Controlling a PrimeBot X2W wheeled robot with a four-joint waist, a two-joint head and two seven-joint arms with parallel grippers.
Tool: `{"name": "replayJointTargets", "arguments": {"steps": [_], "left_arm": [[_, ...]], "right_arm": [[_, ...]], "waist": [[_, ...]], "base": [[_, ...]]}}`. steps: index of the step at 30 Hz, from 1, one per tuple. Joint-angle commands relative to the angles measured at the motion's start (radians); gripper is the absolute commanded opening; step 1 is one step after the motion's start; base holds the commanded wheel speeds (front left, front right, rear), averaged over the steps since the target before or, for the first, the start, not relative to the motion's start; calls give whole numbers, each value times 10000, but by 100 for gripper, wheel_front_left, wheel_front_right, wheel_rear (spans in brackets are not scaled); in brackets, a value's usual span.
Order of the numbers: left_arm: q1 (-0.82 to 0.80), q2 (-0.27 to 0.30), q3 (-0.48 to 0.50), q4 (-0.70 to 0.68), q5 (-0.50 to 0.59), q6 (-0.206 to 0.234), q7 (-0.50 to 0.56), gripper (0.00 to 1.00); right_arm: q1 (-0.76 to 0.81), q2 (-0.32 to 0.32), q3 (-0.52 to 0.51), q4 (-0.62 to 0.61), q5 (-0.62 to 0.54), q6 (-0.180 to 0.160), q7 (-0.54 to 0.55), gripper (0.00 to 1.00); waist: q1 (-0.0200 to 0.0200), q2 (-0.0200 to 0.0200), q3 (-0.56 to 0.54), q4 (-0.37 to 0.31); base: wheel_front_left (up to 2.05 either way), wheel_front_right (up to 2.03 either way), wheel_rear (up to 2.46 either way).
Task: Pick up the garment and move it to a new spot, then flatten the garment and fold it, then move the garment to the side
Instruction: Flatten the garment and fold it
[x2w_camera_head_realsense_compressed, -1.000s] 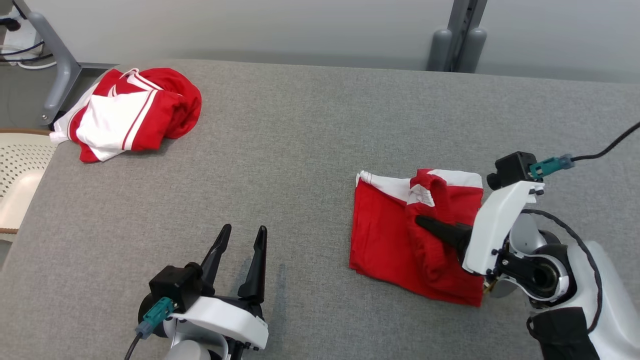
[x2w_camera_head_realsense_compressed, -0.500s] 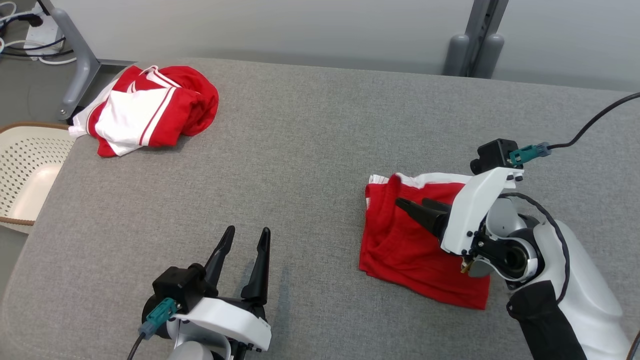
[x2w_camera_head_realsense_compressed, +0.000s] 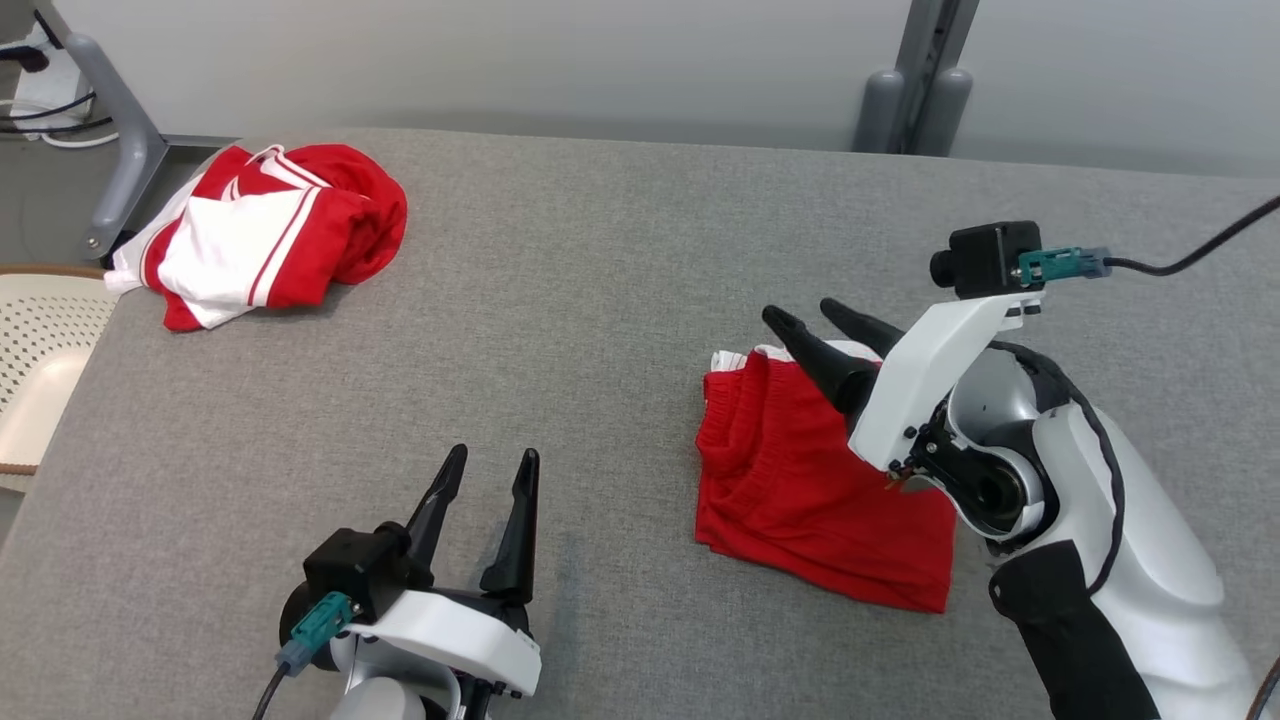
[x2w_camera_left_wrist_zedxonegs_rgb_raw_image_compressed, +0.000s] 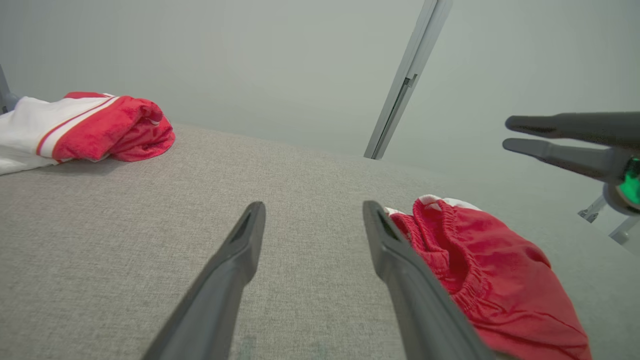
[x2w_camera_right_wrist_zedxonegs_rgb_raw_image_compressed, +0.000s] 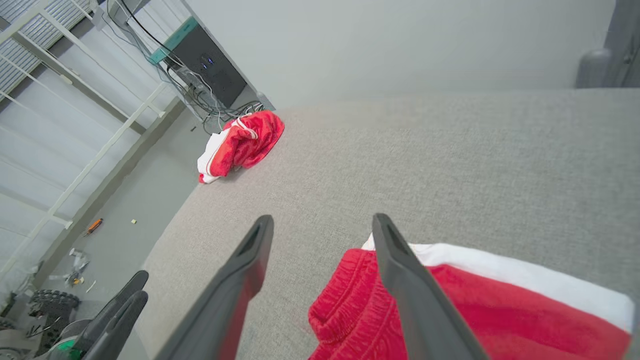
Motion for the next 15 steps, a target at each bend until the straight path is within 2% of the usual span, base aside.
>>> {"name": "replayJointTargets", "arguments": {"steps": [1, 8, 15], "left_arm": [[-214, 45, 57, -26, 93, -12, -44, 100], [-397, 46, 128, -61, 351, 24, -34, 100], [-388, 45, 290, -102, 443, 96, -32, 100]], "right_arm": [[169, -79, 34, -232, -278, 5, -331, 100], [930, -564, -70, -1059, -1417, 5, -2480, 100], [1894, -778, -693, -1323, -2277, 5, -4330, 100]], "waist": [[0, 0, -19, -105], [0, 0, -153, -499], [0, 0, -324, -714]], "base": [[0, 0, 0], [0, 0, 0], [0, 0, 0]]}}
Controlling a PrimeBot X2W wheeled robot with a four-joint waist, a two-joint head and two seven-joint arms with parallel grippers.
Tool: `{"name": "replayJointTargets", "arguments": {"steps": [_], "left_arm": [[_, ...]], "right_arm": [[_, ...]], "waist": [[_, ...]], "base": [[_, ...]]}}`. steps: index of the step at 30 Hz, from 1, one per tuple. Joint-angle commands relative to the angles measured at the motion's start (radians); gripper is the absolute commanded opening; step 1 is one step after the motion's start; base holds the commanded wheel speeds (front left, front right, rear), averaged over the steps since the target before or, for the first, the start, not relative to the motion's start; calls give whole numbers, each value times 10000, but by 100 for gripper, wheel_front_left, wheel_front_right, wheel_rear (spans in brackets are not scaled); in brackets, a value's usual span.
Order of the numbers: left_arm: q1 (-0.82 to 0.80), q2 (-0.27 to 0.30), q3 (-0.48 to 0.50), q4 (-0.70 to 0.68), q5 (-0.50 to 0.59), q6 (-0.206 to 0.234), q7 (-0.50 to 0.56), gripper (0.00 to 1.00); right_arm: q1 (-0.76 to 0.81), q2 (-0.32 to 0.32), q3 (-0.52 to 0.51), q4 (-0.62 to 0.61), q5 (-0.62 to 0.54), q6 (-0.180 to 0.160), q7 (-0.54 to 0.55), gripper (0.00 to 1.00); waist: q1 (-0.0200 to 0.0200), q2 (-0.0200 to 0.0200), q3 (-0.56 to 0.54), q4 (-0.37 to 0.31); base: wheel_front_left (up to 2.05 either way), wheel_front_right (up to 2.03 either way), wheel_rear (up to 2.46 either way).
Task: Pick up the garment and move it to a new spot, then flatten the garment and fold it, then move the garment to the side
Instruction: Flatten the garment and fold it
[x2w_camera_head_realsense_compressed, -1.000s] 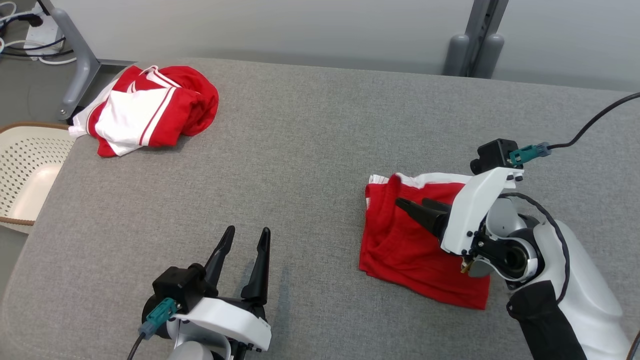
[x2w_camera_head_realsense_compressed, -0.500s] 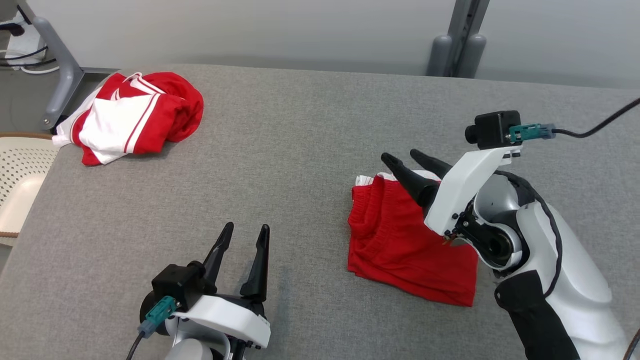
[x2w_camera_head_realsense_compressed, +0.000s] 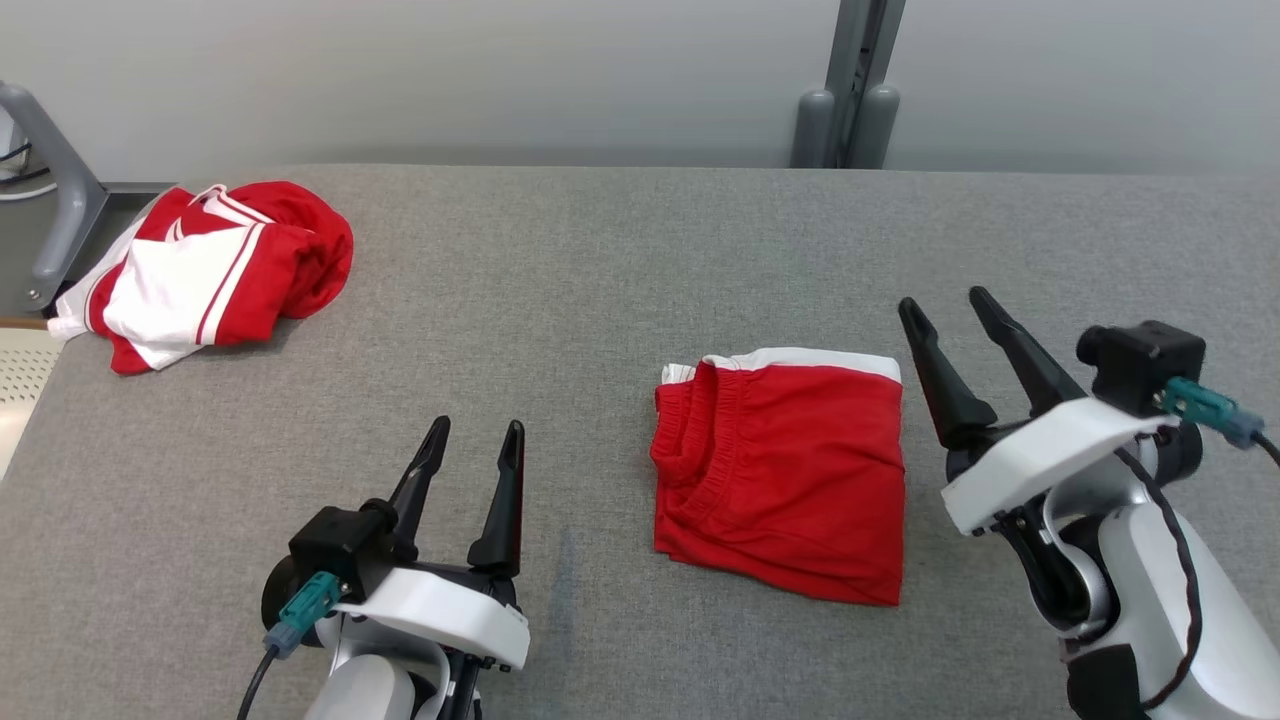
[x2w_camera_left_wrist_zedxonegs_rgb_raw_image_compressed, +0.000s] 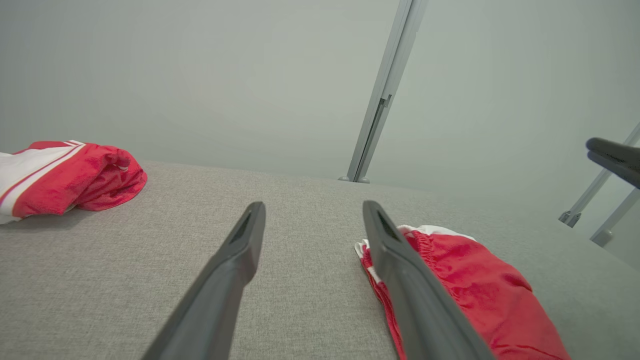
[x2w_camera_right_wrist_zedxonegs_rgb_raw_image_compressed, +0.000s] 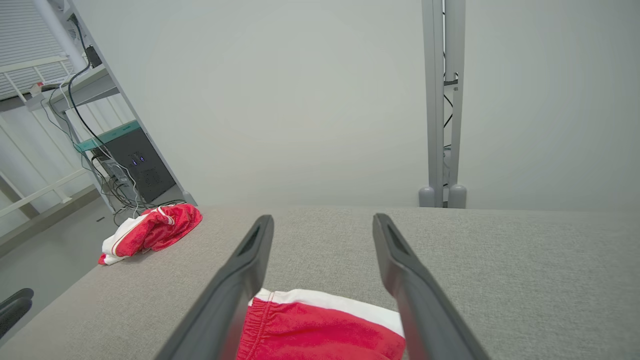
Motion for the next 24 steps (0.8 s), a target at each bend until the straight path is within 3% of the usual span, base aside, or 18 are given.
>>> {"name": "replayJointTargets", "arguments": {"steps": [1, 12, 24], "left_arm": [[-35, 43, 53, -32, 102, 40, -20, 100], [491, 41, 278, 106, 227, 132, -19, 100], [1150, 40, 845, 132, 766, 181, -19, 100]], "right_arm": [[144, -24, -52, -30, -111, 5, -140, 100], [1839, 418, -1458, 146, -1706, 5, -2387, 100], [2859, 711, -1847, 536, -1825, 5, -2907, 100]], "waist": [[0, 0, -31, -40], [0, 0, -349, -202], [0, 0, -664, -124]], "base": [[0, 0, 0], [0, 0, 0], [0, 0, 0]]}}
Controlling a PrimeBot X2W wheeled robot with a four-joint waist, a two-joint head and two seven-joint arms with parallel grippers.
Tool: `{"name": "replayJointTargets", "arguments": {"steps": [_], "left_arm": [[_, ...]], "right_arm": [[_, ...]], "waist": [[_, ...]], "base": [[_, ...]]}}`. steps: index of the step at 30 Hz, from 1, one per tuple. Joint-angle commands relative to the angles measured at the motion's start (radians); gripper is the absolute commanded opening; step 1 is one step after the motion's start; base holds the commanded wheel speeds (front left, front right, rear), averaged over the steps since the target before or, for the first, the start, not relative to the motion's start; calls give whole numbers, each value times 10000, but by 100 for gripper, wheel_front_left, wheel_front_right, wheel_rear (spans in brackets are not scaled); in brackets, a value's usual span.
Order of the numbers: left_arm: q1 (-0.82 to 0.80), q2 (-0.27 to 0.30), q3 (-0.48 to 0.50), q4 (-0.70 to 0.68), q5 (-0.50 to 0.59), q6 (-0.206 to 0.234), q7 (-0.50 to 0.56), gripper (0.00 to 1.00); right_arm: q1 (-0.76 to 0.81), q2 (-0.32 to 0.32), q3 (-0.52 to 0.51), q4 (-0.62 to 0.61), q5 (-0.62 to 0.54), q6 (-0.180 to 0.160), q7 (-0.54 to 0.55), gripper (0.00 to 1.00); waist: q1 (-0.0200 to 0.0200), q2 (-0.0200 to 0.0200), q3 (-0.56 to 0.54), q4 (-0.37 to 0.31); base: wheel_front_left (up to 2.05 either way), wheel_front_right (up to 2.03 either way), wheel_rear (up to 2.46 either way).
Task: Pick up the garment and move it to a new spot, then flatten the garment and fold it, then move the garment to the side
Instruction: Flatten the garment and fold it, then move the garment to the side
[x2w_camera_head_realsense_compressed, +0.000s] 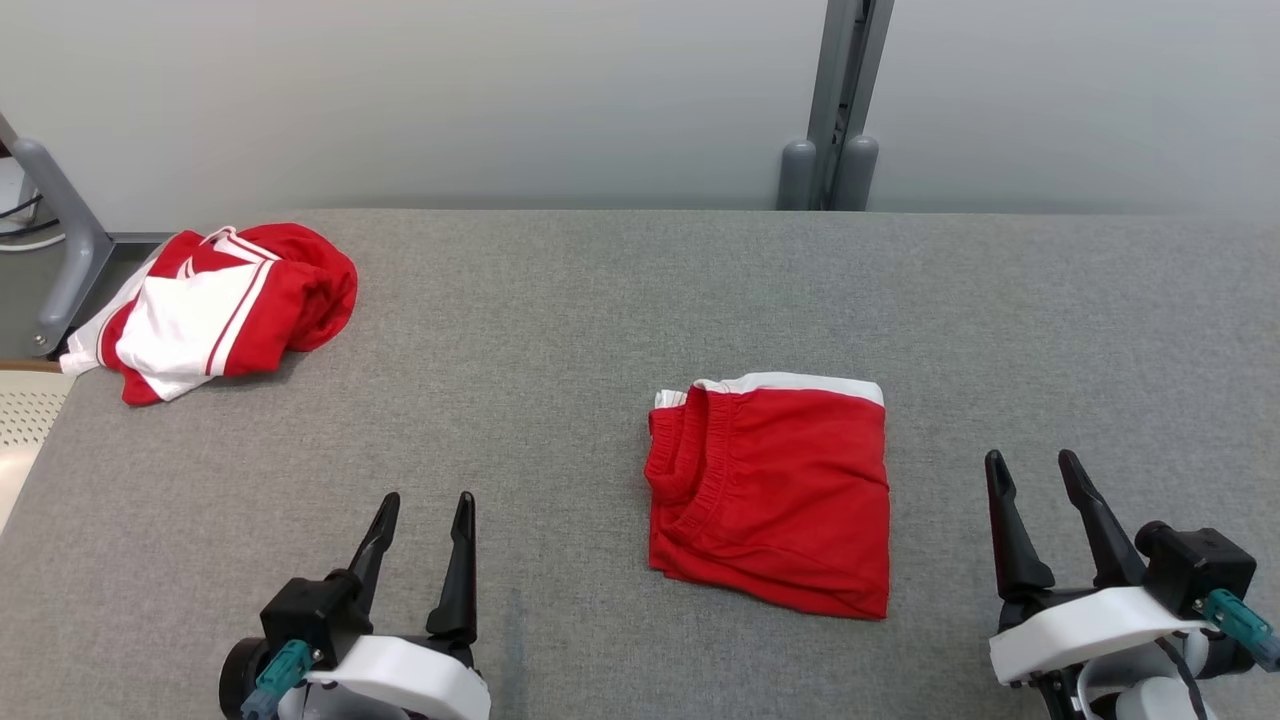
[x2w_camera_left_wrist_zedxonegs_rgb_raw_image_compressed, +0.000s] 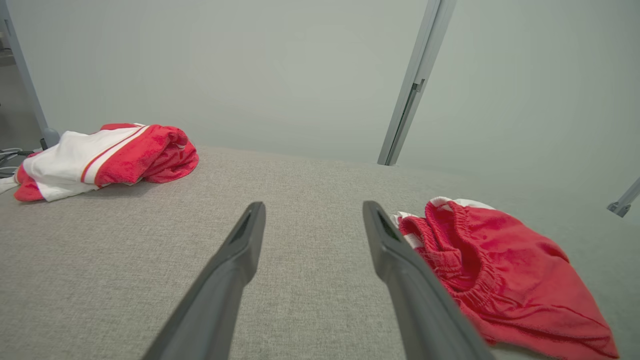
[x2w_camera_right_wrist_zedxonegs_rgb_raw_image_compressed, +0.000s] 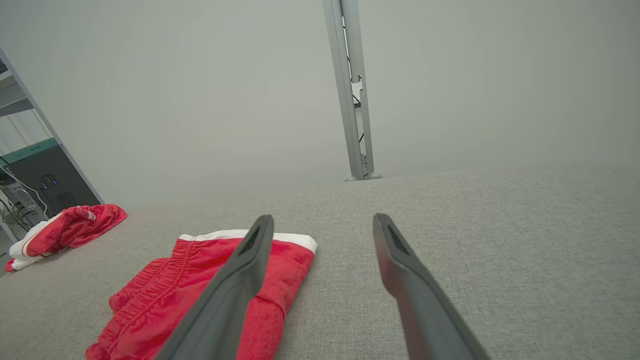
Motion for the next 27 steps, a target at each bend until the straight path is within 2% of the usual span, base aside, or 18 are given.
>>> {"name": "replayJointTargets", "arguments": {"steps": [1, 27], "left_arm": [[136, 38, 143, -31, 155, -27, -19, 100], [145, 41, 385, 24, 439, -53, -20, 100]], "right_arm": [[104, -34, 14, 15, 135, 5, -88, 100], [-20, -31, 189, 188, 390, 5, -111, 100]], "waist": [[0, 0, -17, 11], [0, 0, -31, 10]], "base": [[0, 0, 0], [0, 0, 0]]}}
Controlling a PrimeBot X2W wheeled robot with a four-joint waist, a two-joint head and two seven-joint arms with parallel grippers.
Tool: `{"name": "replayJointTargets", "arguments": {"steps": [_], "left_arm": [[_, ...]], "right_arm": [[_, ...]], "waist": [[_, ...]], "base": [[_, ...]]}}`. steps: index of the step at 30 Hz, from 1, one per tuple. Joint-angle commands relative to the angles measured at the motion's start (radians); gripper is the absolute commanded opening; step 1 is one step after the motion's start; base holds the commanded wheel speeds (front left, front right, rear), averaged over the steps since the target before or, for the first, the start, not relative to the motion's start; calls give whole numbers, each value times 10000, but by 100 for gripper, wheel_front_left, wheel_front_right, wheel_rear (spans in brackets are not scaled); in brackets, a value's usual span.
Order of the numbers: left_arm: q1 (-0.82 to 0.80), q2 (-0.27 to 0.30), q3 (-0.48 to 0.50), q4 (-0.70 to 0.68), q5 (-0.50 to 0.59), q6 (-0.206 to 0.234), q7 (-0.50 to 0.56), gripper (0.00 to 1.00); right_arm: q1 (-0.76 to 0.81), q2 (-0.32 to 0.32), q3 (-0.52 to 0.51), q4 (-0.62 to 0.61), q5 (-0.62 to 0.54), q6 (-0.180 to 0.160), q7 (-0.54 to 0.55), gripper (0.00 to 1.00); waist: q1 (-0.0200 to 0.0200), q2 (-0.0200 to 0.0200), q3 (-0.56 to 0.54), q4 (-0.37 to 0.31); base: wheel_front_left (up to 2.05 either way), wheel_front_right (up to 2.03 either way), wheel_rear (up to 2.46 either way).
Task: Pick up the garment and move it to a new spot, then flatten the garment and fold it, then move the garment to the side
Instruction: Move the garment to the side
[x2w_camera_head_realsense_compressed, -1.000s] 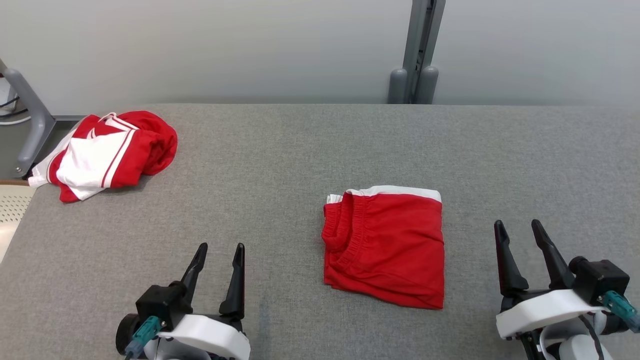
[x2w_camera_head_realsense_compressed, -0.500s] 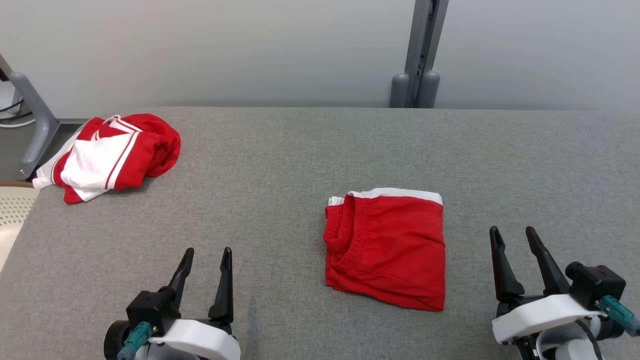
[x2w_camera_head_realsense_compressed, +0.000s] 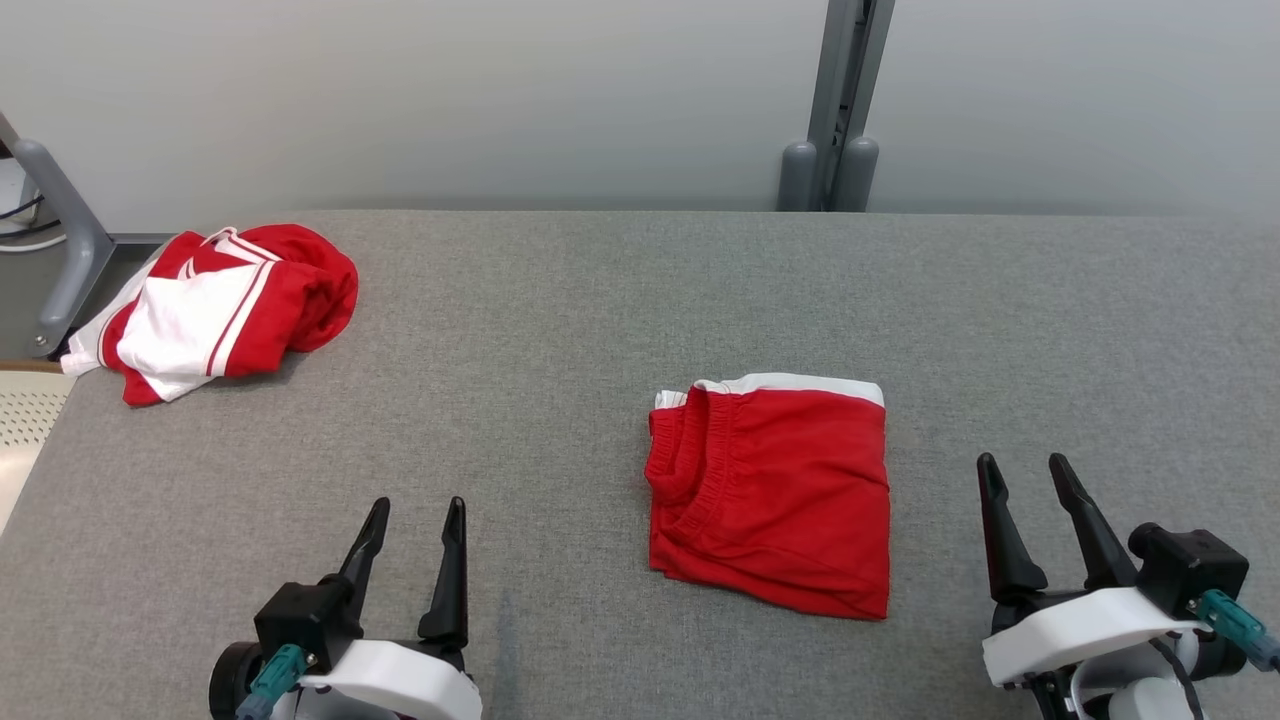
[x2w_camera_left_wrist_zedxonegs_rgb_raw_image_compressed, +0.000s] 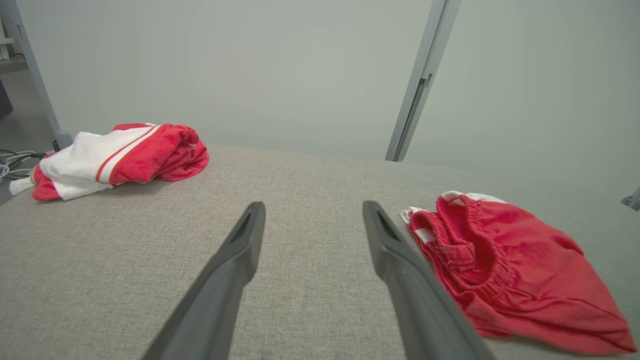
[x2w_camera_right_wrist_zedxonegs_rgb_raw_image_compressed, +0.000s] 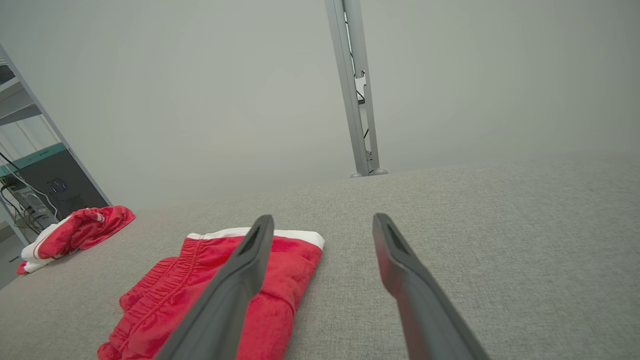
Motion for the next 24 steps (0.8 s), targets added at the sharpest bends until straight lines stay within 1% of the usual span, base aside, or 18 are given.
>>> {"name": "replayJointTargets", "arguments": {"steps": [1, 5, 8, 10, 17, 20, 24], "left_arm": [[-45, 39, 5, 6, 40, -13, -20, 100], [-103, 41, -46, 30, 25, 6, -20, 100], [-169, 39, -82, 31, 6, 23, -20, 100], [-199, 39, -113, 13, -25, 29, -20, 100], [-385, 41, -252, -31, -176, 96, -20, 100], [-446, 42, -311, -49, -254, 131, -20, 100], [-599, 41, -415, -102, -344, 208, -20, 100]], "right_arm": [[-40, -42, -43, 63, -48, 5, -71, 100], [-329, -45, -45, 393, -124, 5, 203, 100], [-654, -42, -55, 664, -62, 5, 932, 100], [-917, -101, 48, 825, 128, 5, 1681, 100], [-1770, -787, 513, 1031, 1718, 5, 4305, 100], [-2008, -959, 683, 1159, 2510, 5, 5343, 100], [-2233, -1212, 916, 1198, 3194, 5, 6291, 100]], "waist": [[0, -1, 6, 1], [0, -1, 69, 9], [0, -1, 148, 33], [0, -1, 220, 71], [0, -1, 577, 331], [0, -1, 759, 467], [0, -1, 1005, 700]], "base": [[0, 0, 0], [0, 0, 0], [0, 0, 0], [0, 0, 0], [0, 0, 0], [0, 0, 0], [0, 0, 0]]}}
